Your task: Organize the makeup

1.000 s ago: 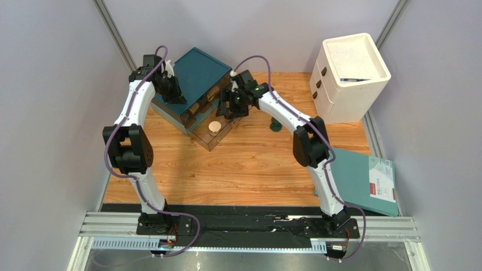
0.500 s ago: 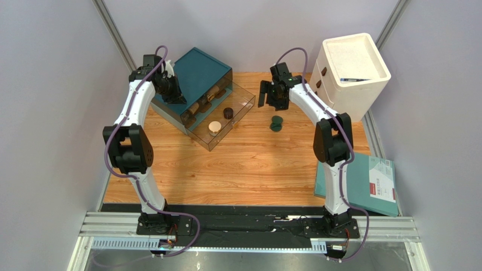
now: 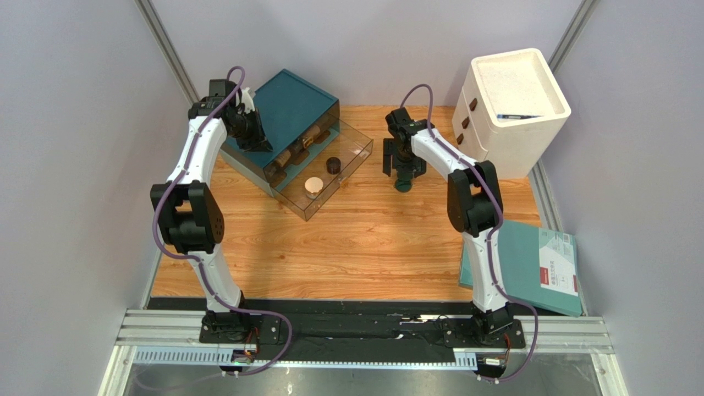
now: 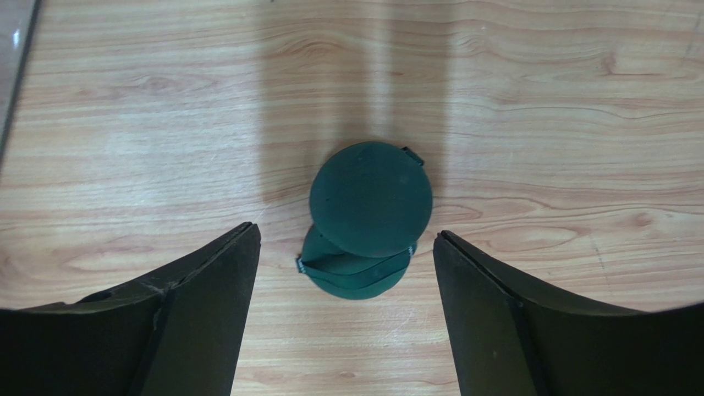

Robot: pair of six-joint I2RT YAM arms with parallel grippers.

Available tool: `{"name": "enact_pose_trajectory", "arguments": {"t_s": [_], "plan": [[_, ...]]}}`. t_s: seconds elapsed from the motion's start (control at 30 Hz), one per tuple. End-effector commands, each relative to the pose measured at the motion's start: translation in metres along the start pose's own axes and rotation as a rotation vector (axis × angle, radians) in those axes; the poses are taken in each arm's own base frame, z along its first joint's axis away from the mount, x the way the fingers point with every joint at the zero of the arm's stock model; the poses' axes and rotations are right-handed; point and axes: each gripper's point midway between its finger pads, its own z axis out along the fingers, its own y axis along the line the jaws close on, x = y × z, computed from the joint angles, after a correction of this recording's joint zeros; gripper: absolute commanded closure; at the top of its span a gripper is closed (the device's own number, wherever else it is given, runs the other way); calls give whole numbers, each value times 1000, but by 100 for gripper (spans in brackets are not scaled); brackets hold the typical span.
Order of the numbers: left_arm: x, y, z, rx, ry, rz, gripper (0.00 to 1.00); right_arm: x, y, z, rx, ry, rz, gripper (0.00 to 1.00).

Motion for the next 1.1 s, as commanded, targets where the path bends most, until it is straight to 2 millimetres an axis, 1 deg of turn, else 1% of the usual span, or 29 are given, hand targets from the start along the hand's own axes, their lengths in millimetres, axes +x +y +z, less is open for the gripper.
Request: {"name": "enact_pose_trajectory", "arguments": {"t_s": [0.0, 0.07, 0.13, 0.17, 0.2, 0.23, 0.27, 0.3, 0.33, 0.4, 0.43, 0.47, 0.5, 0.53, 0.63, 0.67, 0.73, 0.77, 0.83, 0.87, 0.93, 0.97, 1.03, 1.07], "plan": [[44, 41, 16, -144, 181, -40, 100, -5, -10, 17, 49, -10, -9, 22], [45, 42, 16, -146, 181, -42, 100, 0, -8, 24, 36, 4, 1, 26], [45, 42, 16, -147, 181, -39, 100, 11, -10, 32, 34, 32, 7, 31], [45, 42, 14, -149, 181, -40, 100, 11, -8, 35, 18, 31, 23, 33], [45, 42, 14, -150, 180, -41, 100, 19, -10, 40, 19, 47, 28, 34], [45, 42, 14, -148, 178, -39, 100, 20, -6, 39, 3, 46, 35, 36], [45, 42, 14, -150, 180, -41, 100, 17, -4, 41, -16, 30, 45, 39], [45, 42, 14, -149, 181, -40, 100, 22, -4, 43, -21, 40, 47, 46], [46, 42, 13, -149, 181, -40, 100, 22, -1, 43, -39, 40, 55, 56], [45, 41, 13, -148, 178, -38, 100, 20, 2, 43, -64, 37, 63, 67], [46, 41, 14, -148, 181, -40, 100, 19, 3, 41, -71, 32, 62, 78], [45, 41, 13, -149, 179, -41, 100, 17, 3, 39, -74, 28, 61, 84], [45, 42, 13, -152, 178, -42, 100, 15, 3, 37, -76, 21, 61, 94], [46, 41, 13, -149, 180, -45, 100, 10, 4, 32, -82, 3, 62, 99], [46, 40, 12, -147, 178, -46, 100, -1, 4, 20, -87, -38, 60, 100], [47, 42, 12, -150, 182, -47, 100, -9, 5, 10, -97, -61, 60, 100], [47, 40, 12, -147, 180, -46, 100, -18, 7, -1, -112, -88, 61, 100], [48, 41, 12, -147, 180, -46, 100, -28, 8, -13, -125, -120, 66, 100], [48, 41, 12, -146, 179, -48, 100, -38, 12, -27, -145, -154, 73, 100], [47, 40, 13, -144, 179, -47, 100, -47, 14, -39, -163, -182, 78, 100], [47, 40, 13, -142, 178, -51, 100, -56, 21, -51, -197, -210, 83, 100], [47, 40, 13, -140, 179, -52, 100, -65, 25, -60, -215, -235, 84, 100], [47, 40, 14, -139, 180, -53, 100, -72, 34, -73, -250, -262, 76, 100], [47, 40, 15, -139, 179, -54, 100, -82, 39, -84, -272, -291, 76, 100]]}}
